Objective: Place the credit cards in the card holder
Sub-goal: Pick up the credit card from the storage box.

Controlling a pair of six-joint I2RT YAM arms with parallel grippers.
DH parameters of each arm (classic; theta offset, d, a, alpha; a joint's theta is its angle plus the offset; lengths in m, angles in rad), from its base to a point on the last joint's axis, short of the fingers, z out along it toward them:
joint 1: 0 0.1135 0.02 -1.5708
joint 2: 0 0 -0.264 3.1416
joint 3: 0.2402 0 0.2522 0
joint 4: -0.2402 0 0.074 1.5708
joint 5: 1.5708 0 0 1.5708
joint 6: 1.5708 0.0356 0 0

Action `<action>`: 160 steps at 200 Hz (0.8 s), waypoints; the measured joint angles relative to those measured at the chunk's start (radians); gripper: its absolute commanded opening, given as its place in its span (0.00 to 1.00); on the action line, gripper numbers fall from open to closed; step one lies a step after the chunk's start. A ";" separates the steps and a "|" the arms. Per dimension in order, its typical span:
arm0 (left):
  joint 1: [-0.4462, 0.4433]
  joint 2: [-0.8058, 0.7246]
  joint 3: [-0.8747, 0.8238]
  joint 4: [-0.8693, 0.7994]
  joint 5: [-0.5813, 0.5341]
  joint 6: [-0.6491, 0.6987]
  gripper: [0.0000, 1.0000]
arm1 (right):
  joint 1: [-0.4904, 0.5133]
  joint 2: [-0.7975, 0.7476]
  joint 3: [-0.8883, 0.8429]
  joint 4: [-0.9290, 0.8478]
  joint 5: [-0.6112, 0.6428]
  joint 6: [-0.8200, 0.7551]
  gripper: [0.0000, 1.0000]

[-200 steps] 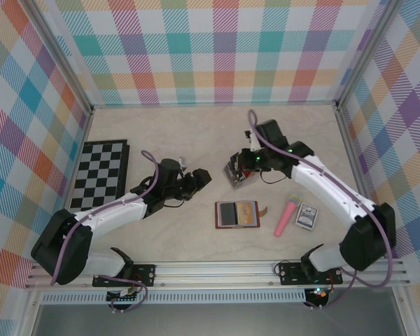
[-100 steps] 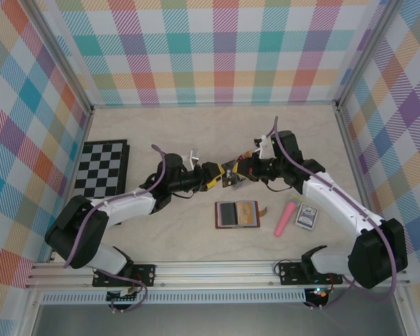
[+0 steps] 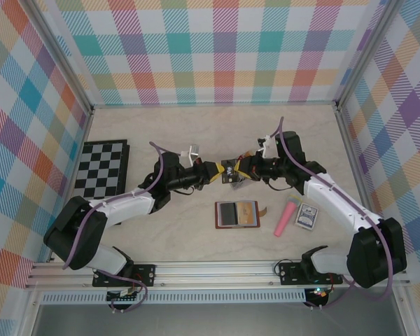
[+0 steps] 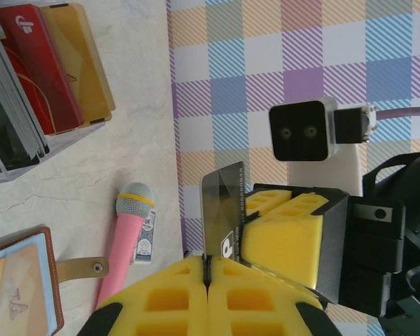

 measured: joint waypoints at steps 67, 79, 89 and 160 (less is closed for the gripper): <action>0.000 -0.005 0.000 0.022 0.010 0.000 0.00 | -0.011 0.001 -0.010 0.005 -0.071 -0.008 0.14; 0.000 -0.006 0.000 0.022 0.009 0.000 0.00 | -0.014 0.001 -0.010 0.006 -0.080 -0.008 0.13; 0.000 -0.006 -0.001 0.022 0.008 0.000 0.00 | -0.014 0.001 -0.011 0.009 -0.085 -0.008 0.12; -0.016 -0.043 0.026 -0.278 -0.074 0.121 0.65 | -0.010 -0.051 -0.013 -0.153 0.077 -0.105 0.04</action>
